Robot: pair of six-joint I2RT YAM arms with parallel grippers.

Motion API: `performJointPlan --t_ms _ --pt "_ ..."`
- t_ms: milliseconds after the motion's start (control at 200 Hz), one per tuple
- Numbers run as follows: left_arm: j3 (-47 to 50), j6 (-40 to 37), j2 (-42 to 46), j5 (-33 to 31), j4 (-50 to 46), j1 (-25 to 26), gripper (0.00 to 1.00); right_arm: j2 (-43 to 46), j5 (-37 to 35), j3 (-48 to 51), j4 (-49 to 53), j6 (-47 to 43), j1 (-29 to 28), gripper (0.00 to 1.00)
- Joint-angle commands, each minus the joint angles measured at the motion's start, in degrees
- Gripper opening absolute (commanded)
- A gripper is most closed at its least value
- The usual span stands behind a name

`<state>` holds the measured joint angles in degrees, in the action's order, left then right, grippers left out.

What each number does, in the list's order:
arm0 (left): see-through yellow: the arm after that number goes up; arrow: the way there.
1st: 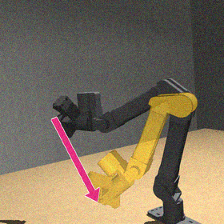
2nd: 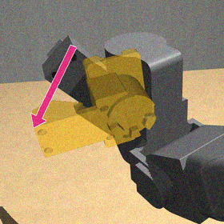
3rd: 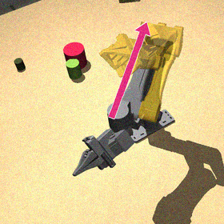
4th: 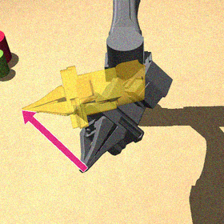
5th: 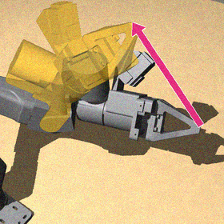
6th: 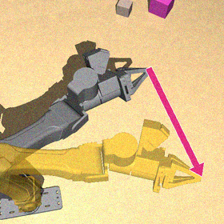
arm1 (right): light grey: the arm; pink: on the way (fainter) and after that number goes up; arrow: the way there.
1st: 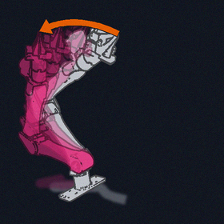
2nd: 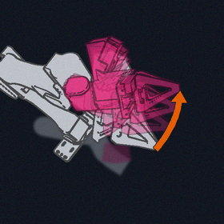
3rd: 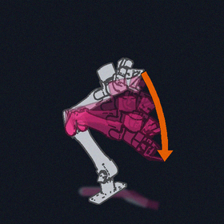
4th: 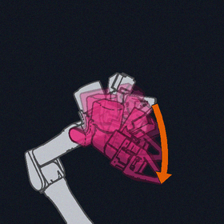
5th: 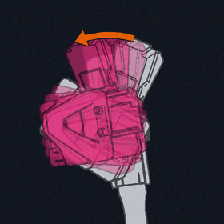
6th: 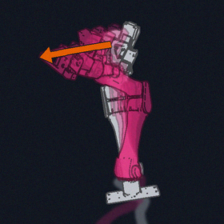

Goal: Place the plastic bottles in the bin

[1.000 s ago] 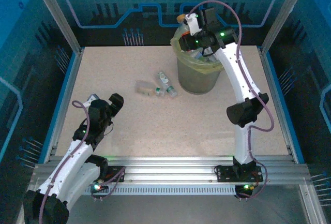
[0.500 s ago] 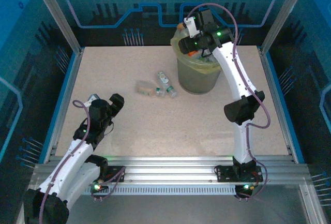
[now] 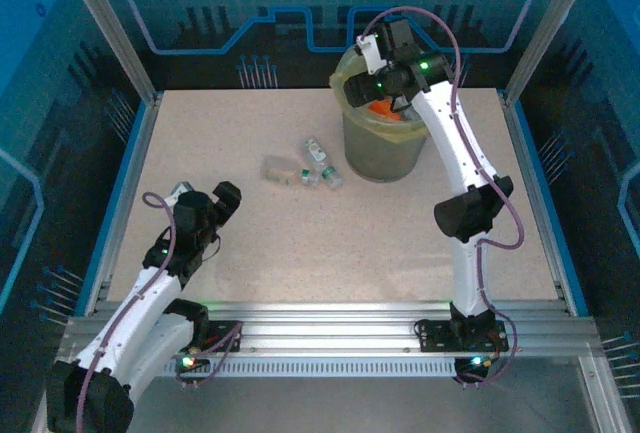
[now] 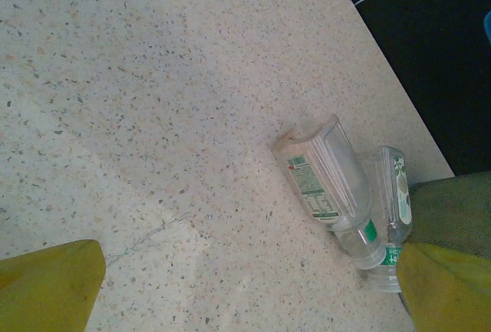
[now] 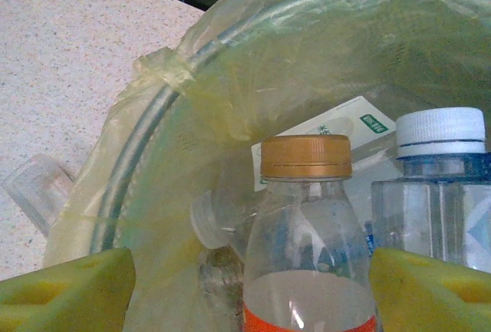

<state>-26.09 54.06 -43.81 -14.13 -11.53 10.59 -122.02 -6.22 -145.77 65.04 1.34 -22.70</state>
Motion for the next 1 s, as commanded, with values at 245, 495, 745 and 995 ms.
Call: performJointPlan --t_ms 245,495,745,995 --pt "-3.44 -1.60 -6.39 7.30 5.48 -0.43 0.99 10.86 3.89 8.78 -1.20 5.54 0.33 1.00" --pt "-6.61 5.10 -17.88 9.36 11.17 0.16 0.99 19.96 -0.04 21.17 -5.45 9.19 -0.99 1.00" --pt "-16.19 9.51 -33.88 6.75 13.97 4.66 0.99 26.95 -6.49 30.41 -6.20 12.69 -2.74 1.00" --pt "-27.12 13.46 -48.85 3.76 11.99 6.87 0.99 33.87 -7.92 41.35 -7.83 16.97 -2.98 1.00"
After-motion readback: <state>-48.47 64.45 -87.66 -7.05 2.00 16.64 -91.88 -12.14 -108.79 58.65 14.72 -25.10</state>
